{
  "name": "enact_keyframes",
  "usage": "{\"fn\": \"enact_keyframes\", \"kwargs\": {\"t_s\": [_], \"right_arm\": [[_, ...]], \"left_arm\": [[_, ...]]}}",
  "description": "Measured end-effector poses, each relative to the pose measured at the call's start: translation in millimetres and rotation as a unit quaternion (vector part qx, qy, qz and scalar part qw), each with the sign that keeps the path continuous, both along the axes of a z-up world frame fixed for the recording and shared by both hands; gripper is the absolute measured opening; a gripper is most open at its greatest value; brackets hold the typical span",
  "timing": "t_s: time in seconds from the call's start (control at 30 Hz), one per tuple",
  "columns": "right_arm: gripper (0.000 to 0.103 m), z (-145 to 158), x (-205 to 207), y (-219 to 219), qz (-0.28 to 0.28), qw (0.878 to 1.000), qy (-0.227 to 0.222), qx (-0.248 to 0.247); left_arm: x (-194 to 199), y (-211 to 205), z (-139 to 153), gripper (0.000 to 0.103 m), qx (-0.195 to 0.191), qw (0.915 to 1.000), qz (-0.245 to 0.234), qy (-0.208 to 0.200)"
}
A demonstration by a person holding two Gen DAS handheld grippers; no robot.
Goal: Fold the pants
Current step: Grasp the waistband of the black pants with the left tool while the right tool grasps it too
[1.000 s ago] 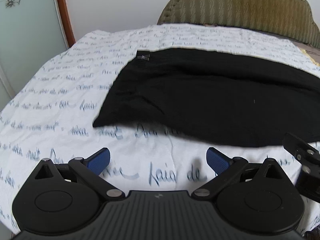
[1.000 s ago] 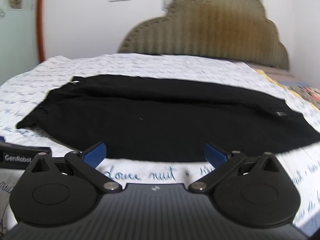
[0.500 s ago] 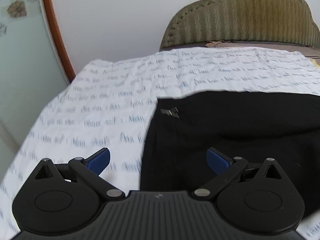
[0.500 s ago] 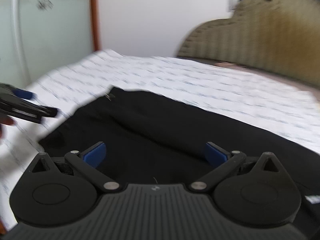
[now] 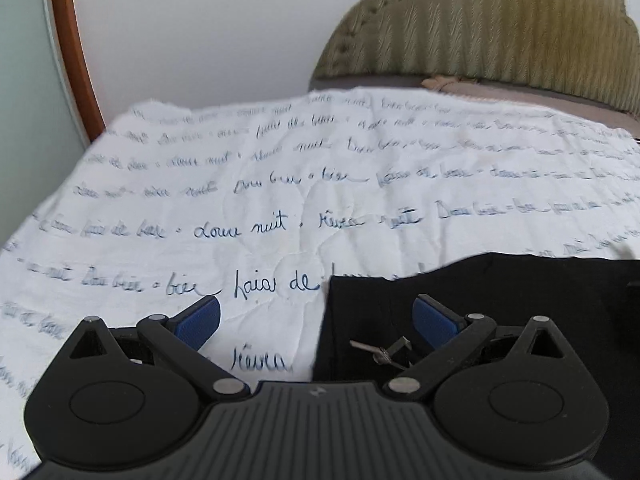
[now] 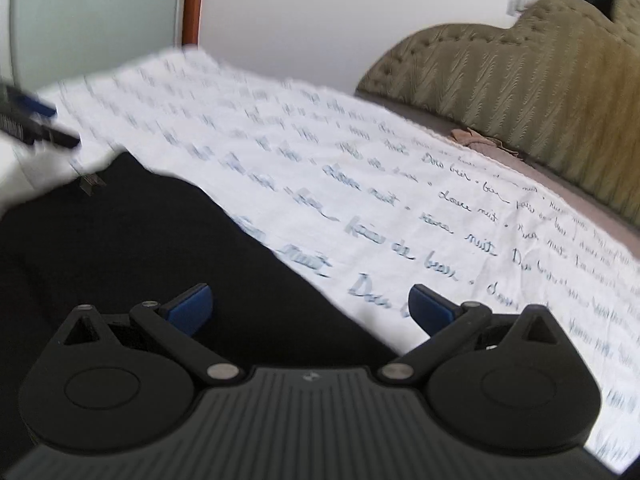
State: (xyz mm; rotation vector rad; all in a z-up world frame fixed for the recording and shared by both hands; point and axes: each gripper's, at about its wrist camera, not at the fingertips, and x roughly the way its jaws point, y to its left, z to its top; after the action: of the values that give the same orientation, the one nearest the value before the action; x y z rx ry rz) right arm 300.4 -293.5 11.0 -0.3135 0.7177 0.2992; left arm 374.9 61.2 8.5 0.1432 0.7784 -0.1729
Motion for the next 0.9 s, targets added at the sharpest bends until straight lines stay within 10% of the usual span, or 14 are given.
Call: {"fn": "enact_keyframes", "kwargs": {"t_s": [0.63, 0.77, 0.9], "right_arm": [[0.100, -33.0, 73.0, -33.5, 0.062, 0.988, 0.124, 0.064], [0.083, -32.6, 68.7, -30.5, 0.080, 0.986, 0.130, 0.072], [0.038, -29.1, 65.6, -30.6, 0.092, 0.982, 0.134, 0.098]], "left_arm": [[68.2, -10.5, -50.3, 0.103, -0.068, 0.9861, -0.133, 0.073], [61.4, -13.1, -51.0, 0.102, -0.055, 0.9869, -0.142, 0.054], [49.0, -20.7, -48.2, 0.059, -0.027, 0.9861, -0.161, 0.033]]}}
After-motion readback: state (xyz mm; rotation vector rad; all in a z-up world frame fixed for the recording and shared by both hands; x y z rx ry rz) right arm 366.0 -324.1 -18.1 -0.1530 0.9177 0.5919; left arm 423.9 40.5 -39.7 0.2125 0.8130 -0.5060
